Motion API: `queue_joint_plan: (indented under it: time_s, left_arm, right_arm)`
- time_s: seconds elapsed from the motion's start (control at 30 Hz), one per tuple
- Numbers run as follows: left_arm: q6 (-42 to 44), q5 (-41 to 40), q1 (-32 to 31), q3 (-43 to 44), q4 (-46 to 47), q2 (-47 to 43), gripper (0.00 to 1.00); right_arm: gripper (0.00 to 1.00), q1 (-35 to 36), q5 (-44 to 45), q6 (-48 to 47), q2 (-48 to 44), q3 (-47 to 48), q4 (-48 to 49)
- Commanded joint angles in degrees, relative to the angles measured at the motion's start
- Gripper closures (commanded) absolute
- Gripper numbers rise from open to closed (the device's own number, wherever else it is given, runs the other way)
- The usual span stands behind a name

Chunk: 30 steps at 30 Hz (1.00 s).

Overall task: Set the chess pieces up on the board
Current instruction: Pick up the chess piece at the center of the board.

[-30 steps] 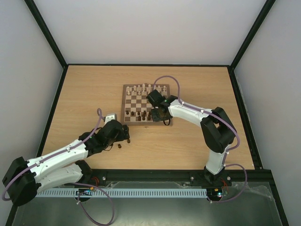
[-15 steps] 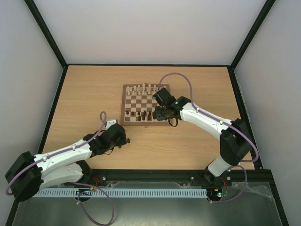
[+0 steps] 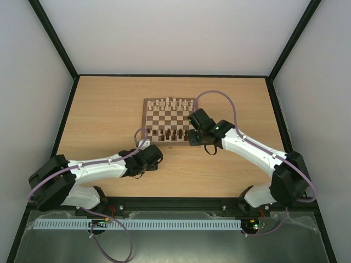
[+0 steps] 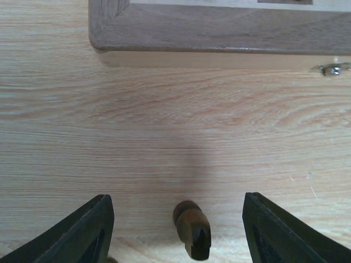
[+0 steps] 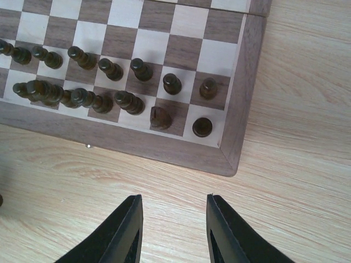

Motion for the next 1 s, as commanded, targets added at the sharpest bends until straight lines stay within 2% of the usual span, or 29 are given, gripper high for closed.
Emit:
queue_joint_plan:
  time_s: [0.0, 0.17, 0.43, 0.97]
  left_arm:
    - [-0.5, -2.1, -0.3, 2.2, -0.7, 2.5, 0.38]
    - [-0.8, -2.1, -0.9, 2.3, -1.5, 3.4, 0.65]
    - [-2.8, -3.3, -3.0, 2.8, -4.5, 2.9, 0.83]
    - [-5.4, -5.1, -3.9, 0.9, -10.9, -3.3, 0.87]
  right_arm:
    - [0.67, -0.2, 0.0, -0.5, -2.5, -2.1, -2.5]
    - [0.67, -0.1, 0.4, -0.8, -4.1, -3.8, -2.4]
    - [0.67, -0.2, 0.2, -0.5, -6.3, -4.7, -3.1]
    - [0.67, -0.1, -0.6, 0.0, -7.7, -5.3, -3.6]
